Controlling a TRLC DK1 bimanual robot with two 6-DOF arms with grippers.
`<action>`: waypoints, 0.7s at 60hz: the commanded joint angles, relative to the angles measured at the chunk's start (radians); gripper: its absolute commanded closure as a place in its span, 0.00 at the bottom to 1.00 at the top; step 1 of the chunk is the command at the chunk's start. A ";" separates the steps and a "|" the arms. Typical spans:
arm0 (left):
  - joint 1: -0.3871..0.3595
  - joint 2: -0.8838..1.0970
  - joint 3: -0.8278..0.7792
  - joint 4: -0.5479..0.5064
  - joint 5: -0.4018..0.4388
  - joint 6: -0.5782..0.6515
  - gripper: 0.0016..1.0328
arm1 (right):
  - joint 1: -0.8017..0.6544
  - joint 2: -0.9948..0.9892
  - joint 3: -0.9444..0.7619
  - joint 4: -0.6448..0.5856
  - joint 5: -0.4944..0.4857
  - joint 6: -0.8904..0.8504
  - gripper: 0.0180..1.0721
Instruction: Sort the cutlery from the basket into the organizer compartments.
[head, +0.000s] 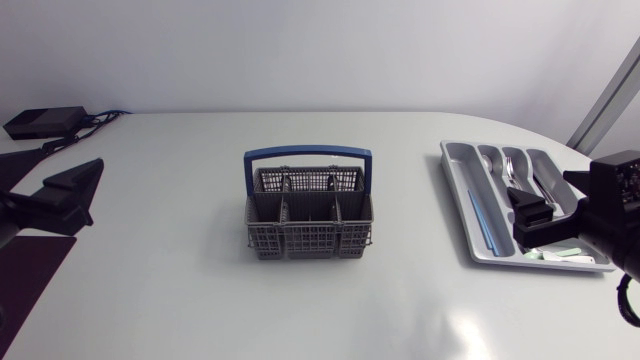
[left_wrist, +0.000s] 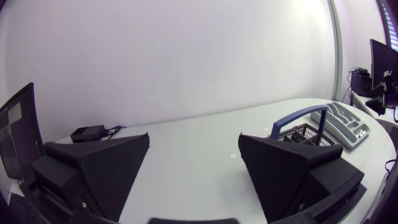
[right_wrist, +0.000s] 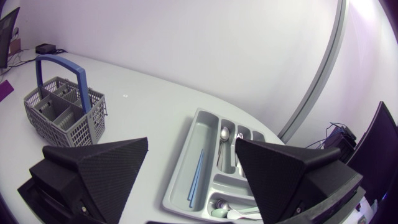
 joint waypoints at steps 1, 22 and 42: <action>-0.012 -0.039 -0.058 0.022 -0.015 -0.035 0.04 | -0.009 -0.019 -0.048 0.029 0.009 -0.034 0.04; -0.051 -0.210 -0.249 0.092 -0.076 -0.098 0.04 | -0.024 -0.202 -0.195 0.100 0.003 0.032 0.04; -0.088 -0.372 -0.430 0.158 -0.134 -0.157 0.04 | -0.014 -0.384 -0.322 0.136 -0.004 0.162 0.04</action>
